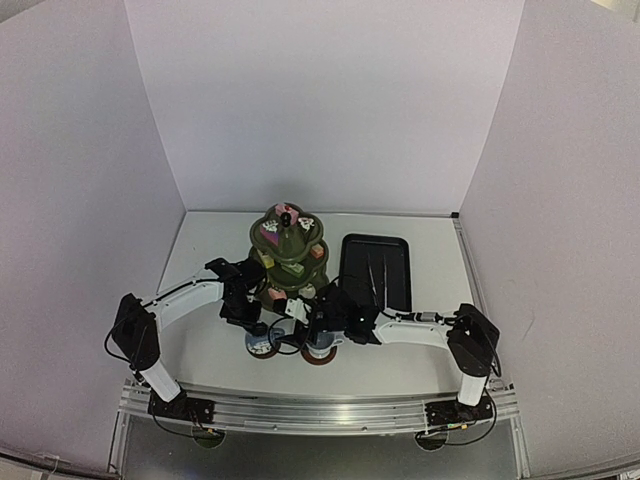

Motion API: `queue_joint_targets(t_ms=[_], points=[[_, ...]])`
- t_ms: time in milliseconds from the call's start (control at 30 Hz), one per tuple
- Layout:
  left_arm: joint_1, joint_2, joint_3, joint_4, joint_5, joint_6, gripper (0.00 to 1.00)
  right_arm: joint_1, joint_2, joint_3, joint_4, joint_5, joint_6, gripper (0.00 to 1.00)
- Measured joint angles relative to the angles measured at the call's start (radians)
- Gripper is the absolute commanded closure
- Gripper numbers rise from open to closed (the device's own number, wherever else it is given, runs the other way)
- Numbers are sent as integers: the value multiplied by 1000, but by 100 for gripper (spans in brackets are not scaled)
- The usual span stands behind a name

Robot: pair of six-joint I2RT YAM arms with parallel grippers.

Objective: Serve the afternoon tea

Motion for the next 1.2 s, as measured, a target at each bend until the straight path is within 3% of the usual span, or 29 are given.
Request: queue_joint_targets(t_ms=[500,800,1200], points=[[0,0,0,32,31,0,69,0,20,15,-3,-8,-1,12],[0,-7,0,55,23,6,55,0,20,15,-6,-2,-1,11],[2,-120,-1,67,-5,75,47,0,15,15,-34,22,8,9]])
